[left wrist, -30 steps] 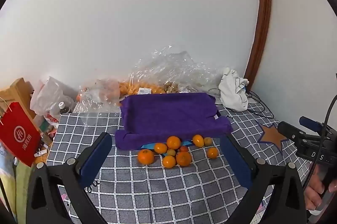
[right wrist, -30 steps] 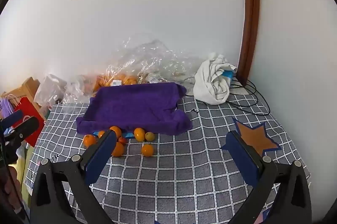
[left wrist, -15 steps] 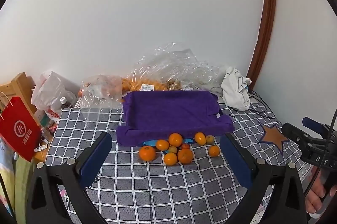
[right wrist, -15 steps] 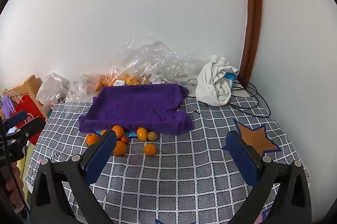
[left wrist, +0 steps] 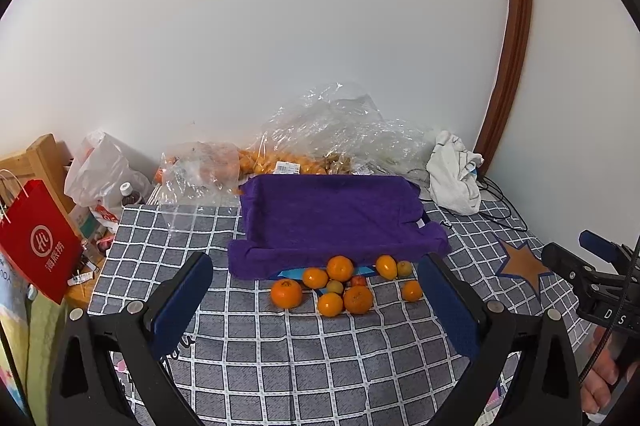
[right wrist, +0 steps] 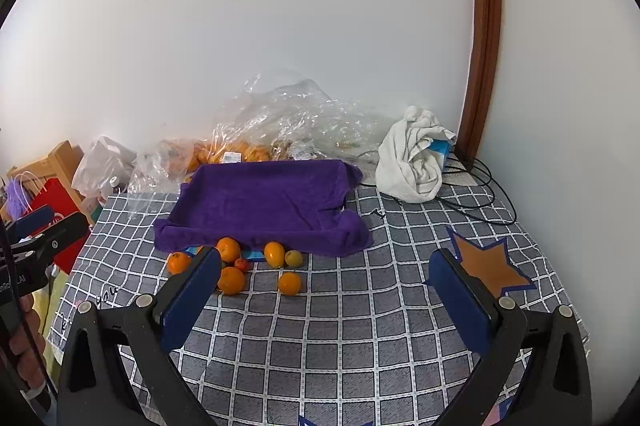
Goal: Organize fruits
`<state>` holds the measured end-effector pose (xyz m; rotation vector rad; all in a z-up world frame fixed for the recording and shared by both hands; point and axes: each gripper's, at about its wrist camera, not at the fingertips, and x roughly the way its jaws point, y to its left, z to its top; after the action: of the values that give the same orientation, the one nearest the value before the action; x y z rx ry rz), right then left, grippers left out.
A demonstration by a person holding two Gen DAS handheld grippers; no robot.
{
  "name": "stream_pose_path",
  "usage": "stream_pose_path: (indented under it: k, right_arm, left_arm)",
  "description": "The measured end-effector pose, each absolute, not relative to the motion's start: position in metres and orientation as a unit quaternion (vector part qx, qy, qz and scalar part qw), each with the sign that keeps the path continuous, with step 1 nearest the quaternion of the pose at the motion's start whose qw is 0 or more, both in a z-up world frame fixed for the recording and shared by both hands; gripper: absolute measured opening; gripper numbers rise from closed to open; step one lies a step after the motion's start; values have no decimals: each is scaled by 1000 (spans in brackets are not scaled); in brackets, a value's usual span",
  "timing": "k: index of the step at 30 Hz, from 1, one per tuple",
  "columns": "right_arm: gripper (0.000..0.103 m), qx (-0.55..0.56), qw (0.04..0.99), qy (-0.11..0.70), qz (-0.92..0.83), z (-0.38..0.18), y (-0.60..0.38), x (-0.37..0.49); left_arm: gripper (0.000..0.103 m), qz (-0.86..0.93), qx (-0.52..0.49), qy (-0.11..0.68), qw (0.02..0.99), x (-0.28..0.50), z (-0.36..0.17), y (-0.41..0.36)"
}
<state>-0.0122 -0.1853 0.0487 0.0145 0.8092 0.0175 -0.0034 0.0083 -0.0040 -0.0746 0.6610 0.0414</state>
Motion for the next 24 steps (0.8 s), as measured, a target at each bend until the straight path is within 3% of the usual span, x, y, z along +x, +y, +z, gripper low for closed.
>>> stream_pose_path:
  k: [24]
  right_arm:
    - [102,5,922,388,14,46,-181,-18]
  left_arm:
    - [103,21,-43,322,945,-4,-2,13]
